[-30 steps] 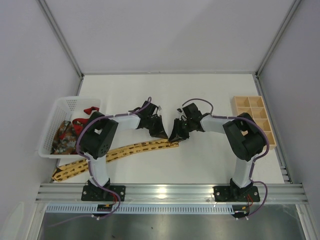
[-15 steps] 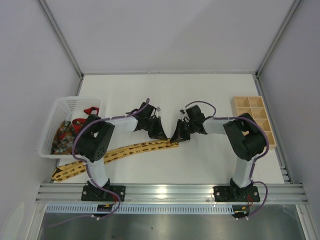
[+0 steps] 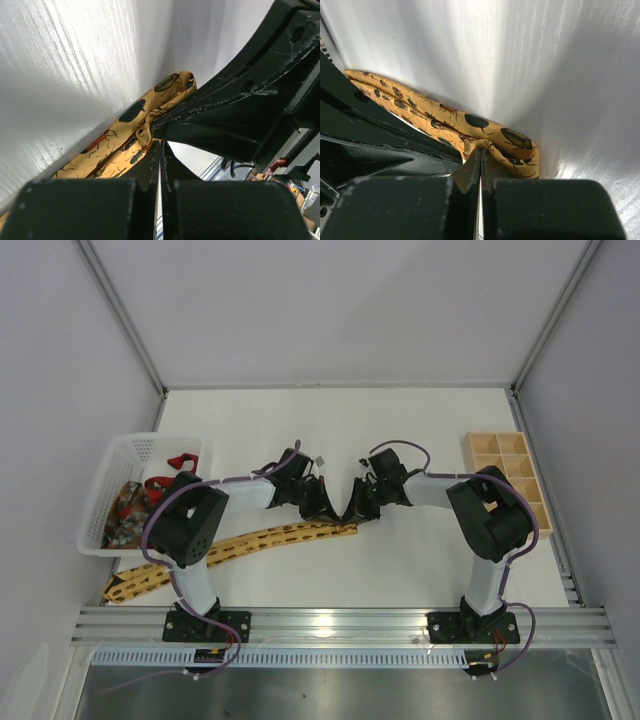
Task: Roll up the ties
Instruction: Roll the tie
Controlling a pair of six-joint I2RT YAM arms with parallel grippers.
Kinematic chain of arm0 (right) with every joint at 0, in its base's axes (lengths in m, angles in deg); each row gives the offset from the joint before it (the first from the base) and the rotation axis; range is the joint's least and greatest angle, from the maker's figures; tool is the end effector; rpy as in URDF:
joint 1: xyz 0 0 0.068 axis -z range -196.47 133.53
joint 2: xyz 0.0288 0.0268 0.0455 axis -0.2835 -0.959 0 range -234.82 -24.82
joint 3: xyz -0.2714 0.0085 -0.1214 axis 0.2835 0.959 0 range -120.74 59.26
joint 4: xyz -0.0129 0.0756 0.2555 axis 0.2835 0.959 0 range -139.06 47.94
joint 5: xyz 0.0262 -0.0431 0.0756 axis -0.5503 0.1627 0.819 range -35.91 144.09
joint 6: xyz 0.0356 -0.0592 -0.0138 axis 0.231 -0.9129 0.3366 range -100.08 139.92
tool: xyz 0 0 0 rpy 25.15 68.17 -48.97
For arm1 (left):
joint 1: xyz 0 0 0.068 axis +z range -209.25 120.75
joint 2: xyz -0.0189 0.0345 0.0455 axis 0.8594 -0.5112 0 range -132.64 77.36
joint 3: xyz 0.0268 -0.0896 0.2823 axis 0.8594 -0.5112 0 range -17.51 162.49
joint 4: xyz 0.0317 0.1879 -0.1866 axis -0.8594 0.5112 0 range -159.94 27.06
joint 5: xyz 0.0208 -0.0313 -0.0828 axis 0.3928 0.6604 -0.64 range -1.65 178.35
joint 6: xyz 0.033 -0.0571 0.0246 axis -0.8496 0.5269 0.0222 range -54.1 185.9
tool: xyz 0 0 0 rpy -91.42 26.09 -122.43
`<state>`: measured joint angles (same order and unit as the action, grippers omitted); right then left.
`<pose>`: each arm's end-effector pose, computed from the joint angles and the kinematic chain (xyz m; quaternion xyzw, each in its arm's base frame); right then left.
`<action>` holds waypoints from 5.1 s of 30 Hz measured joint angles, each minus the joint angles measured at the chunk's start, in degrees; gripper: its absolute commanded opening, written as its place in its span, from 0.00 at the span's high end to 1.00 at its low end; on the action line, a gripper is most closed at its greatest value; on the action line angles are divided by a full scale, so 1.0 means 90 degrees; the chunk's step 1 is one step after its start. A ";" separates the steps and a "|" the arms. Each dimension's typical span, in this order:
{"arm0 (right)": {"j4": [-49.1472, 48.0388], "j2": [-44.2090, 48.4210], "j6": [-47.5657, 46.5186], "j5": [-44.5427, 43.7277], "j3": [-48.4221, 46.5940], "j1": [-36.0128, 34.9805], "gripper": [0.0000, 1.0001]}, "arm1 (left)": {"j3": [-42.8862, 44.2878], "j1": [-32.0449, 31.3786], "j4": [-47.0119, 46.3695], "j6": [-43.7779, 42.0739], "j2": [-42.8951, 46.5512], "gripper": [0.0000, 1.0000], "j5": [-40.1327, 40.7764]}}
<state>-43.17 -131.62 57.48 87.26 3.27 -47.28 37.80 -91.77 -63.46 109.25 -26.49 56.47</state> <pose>0.3065 0.2195 0.1320 -0.0275 0.9214 0.3805 0.0735 0.2962 -0.2248 0.1455 -0.0044 0.9208 -0.3842 0.0669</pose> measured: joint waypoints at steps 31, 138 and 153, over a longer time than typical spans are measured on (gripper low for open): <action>0.1105 0.0000 0.0318 -0.0753 -0.0651 -0.0226 0.87 | -0.0243 0.0000 -0.0384 0.0134 -0.0177 1.00 -0.0029; 0.3638 0.0274 0.7198 -0.3587 -0.1112 -0.1003 0.00 | 0.0202 -0.0131 -0.0061 -0.0729 -0.0177 1.00 0.0716; 0.4634 -0.0753 0.6572 -0.3837 -0.2696 -0.0806 0.02 | 0.0284 -0.0136 -0.0024 -0.0962 -0.0226 1.00 0.0663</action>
<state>-1.46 -138.40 116.62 52.72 -20.99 -54.53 40.36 -92.99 -63.68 100.60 -28.52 62.43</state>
